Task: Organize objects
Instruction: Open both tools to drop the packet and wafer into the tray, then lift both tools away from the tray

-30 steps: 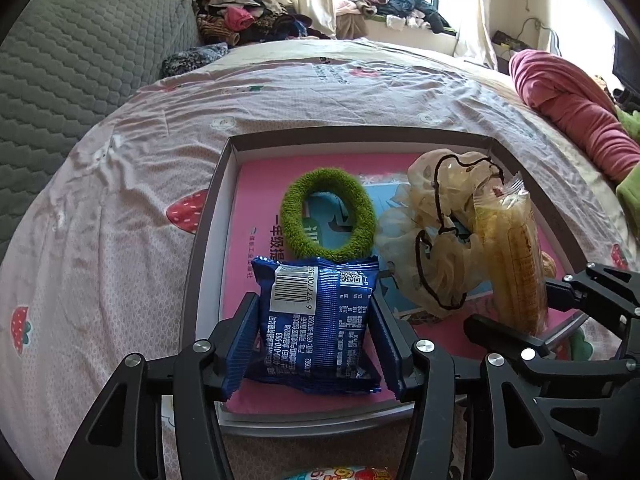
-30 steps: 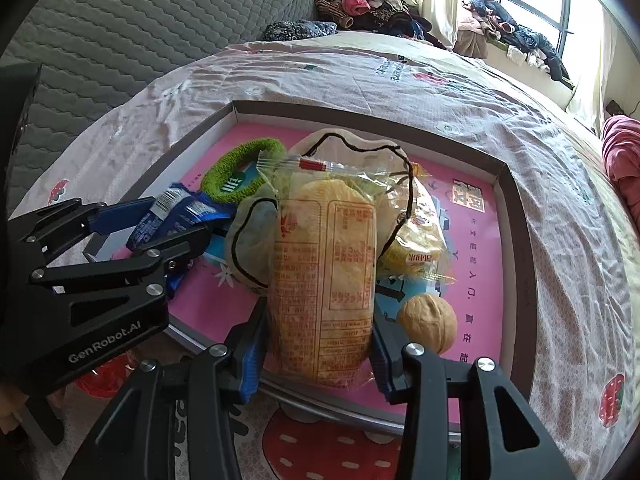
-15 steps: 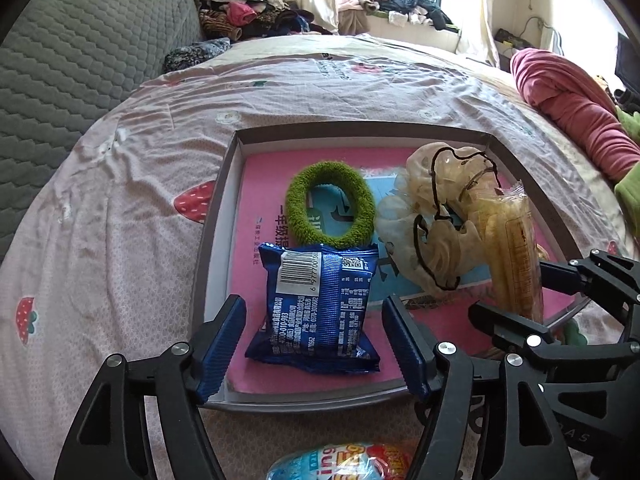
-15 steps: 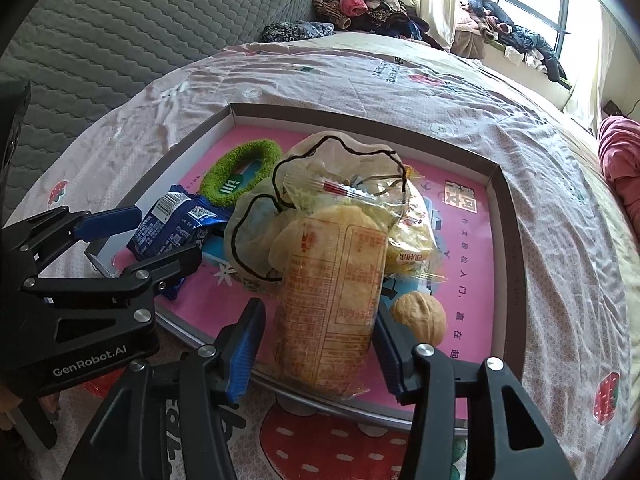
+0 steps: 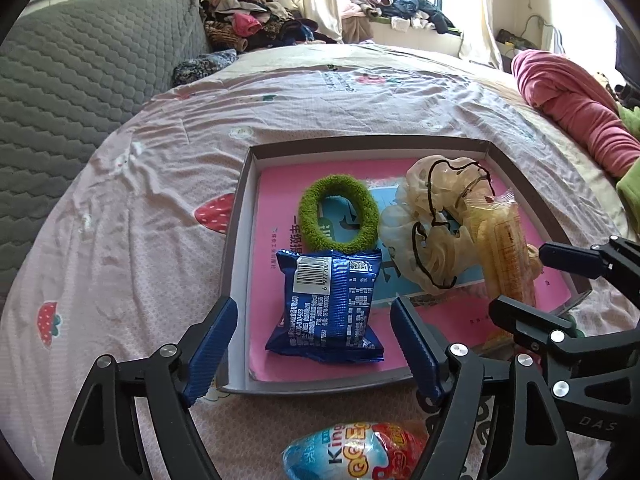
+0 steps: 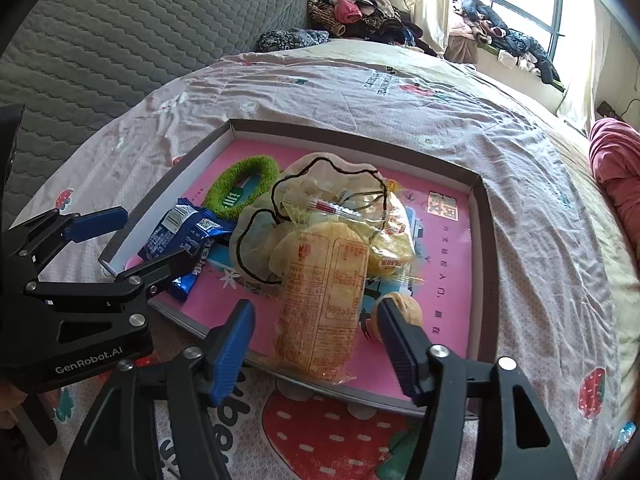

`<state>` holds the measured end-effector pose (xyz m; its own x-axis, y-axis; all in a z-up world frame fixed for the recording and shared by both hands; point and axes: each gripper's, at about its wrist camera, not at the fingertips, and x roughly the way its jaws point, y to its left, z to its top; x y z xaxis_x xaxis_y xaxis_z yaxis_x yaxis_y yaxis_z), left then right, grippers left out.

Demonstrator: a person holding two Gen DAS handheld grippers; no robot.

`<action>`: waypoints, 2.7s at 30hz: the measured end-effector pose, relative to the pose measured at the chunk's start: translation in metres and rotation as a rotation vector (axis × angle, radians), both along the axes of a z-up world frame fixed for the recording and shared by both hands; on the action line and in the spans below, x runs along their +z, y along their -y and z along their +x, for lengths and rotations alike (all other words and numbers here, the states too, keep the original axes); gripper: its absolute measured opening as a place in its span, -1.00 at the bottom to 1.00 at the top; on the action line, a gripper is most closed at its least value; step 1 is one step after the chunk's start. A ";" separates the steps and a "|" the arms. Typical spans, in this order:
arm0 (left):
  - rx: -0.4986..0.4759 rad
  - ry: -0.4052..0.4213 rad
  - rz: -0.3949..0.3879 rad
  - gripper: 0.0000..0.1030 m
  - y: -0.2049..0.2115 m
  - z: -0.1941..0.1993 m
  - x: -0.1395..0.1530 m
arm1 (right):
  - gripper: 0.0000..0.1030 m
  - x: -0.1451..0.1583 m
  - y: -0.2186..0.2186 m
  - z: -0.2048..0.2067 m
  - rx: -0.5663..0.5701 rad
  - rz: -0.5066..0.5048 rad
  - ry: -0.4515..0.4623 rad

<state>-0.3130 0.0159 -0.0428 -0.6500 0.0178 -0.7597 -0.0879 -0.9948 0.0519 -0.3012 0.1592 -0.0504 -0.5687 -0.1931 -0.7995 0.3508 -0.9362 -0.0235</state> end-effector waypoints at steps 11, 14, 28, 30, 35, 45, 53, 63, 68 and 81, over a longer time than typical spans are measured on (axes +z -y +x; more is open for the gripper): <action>0.004 -0.032 -0.015 0.61 -0.003 0.018 0.027 | 0.53 0.030 -0.007 0.015 -0.022 -0.004 -0.029; 0.006 -0.037 -0.008 0.62 -0.002 0.022 0.036 | 0.58 0.040 -0.009 0.021 -0.025 -0.009 -0.036; 0.001 -0.112 0.003 0.82 0.000 0.058 0.094 | 0.75 0.101 -0.014 0.054 -0.041 -0.015 -0.116; 0.005 -0.122 0.006 0.82 0.001 0.063 0.101 | 0.77 0.110 -0.015 0.060 -0.044 -0.017 -0.125; 0.012 -0.143 0.009 0.82 0.004 0.081 0.120 | 0.78 0.129 -0.015 0.076 -0.044 -0.016 -0.149; 0.007 -0.168 0.012 0.82 0.007 0.122 0.144 | 0.83 0.154 -0.018 0.116 -0.050 -0.026 -0.175; 0.018 -0.186 0.007 0.82 0.014 0.161 0.159 | 0.84 0.168 -0.017 0.152 -0.041 -0.023 -0.191; 0.010 -0.205 -0.004 0.82 0.018 0.208 0.173 | 0.89 0.178 -0.020 0.205 -0.036 -0.026 -0.209; -0.003 -0.213 -0.003 0.82 0.014 0.230 0.177 | 0.89 0.181 -0.021 0.229 -0.034 -0.028 -0.215; -0.014 -0.215 -0.001 0.82 0.012 0.270 0.173 | 0.89 0.177 -0.022 0.272 -0.023 -0.034 -0.223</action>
